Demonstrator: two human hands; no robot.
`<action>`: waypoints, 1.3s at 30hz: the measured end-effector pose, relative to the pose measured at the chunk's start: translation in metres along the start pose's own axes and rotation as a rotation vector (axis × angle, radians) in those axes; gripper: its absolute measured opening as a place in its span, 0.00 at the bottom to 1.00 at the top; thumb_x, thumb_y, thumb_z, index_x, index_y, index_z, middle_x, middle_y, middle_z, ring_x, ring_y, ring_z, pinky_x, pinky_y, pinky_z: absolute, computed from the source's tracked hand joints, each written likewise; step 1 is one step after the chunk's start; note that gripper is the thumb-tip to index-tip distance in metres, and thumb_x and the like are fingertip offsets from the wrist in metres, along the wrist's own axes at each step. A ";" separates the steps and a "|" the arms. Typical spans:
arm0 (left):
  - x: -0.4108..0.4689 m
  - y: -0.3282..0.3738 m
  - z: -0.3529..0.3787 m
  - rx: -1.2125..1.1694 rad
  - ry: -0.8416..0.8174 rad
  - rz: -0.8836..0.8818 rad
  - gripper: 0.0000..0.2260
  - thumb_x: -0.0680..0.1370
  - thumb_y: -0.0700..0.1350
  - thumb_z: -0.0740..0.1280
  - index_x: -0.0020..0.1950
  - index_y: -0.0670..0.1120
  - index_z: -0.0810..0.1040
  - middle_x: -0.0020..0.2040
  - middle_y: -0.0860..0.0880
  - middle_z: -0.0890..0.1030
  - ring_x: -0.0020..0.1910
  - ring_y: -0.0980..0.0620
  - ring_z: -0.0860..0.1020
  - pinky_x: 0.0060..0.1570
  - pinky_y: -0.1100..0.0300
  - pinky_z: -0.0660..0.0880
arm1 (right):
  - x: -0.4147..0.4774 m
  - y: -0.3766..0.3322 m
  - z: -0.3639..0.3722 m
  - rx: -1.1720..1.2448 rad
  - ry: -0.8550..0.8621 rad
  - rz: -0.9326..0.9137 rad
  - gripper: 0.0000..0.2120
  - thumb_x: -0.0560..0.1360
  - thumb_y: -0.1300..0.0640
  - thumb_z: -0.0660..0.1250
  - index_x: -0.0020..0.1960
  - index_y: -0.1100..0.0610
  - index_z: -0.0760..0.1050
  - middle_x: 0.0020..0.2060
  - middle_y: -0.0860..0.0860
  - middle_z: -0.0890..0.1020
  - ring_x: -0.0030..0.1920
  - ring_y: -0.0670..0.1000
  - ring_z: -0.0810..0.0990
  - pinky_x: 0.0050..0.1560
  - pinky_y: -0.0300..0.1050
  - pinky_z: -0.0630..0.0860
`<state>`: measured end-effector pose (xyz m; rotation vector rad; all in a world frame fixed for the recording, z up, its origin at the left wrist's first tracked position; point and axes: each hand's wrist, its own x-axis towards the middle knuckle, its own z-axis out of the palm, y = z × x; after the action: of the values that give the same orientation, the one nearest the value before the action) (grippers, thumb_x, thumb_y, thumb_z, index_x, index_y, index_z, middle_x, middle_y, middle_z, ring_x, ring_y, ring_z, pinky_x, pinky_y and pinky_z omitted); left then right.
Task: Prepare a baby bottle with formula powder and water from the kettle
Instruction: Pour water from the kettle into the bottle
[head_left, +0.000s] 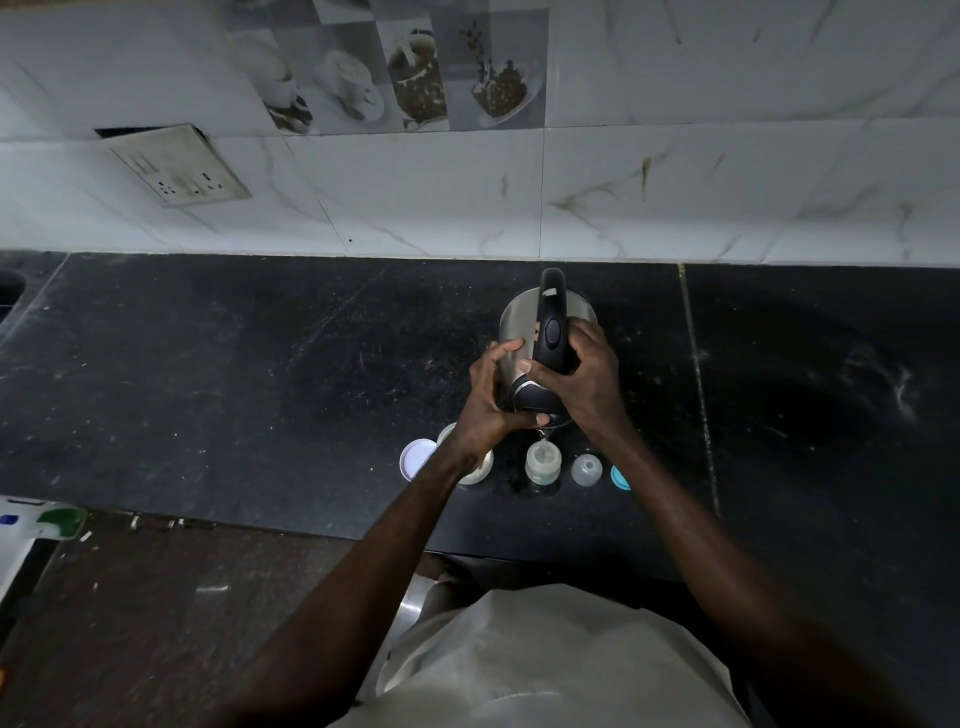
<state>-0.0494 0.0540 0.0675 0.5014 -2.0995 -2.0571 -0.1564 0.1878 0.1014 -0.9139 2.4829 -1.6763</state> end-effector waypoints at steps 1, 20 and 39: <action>0.001 0.000 0.000 0.002 0.001 -0.001 0.48 0.62 0.40 0.86 0.78 0.60 0.70 0.79 0.49 0.61 0.78 0.40 0.69 0.67 0.37 0.80 | 0.000 0.000 0.000 -0.001 0.001 0.000 0.23 0.70 0.45 0.78 0.57 0.59 0.81 0.52 0.44 0.80 0.55 0.43 0.77 0.58 0.32 0.72; 0.004 -0.004 -0.002 -0.005 -0.017 -0.011 0.50 0.62 0.40 0.86 0.79 0.59 0.69 0.81 0.49 0.60 0.80 0.39 0.67 0.67 0.34 0.79 | 0.000 -0.001 0.001 -0.006 0.002 0.008 0.22 0.70 0.46 0.79 0.56 0.58 0.81 0.53 0.44 0.79 0.55 0.44 0.78 0.59 0.39 0.75; 0.004 -0.003 -0.001 -0.006 -0.037 -0.018 0.49 0.62 0.41 0.85 0.79 0.59 0.68 0.80 0.49 0.60 0.79 0.40 0.68 0.67 0.36 0.80 | -0.003 -0.002 -0.002 -0.021 -0.003 0.051 0.23 0.70 0.44 0.78 0.58 0.58 0.81 0.54 0.46 0.80 0.57 0.39 0.77 0.59 0.38 0.76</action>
<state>-0.0526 0.0512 0.0639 0.4869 -2.1170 -2.0974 -0.1536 0.1905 0.1035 -0.8471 2.5043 -1.6357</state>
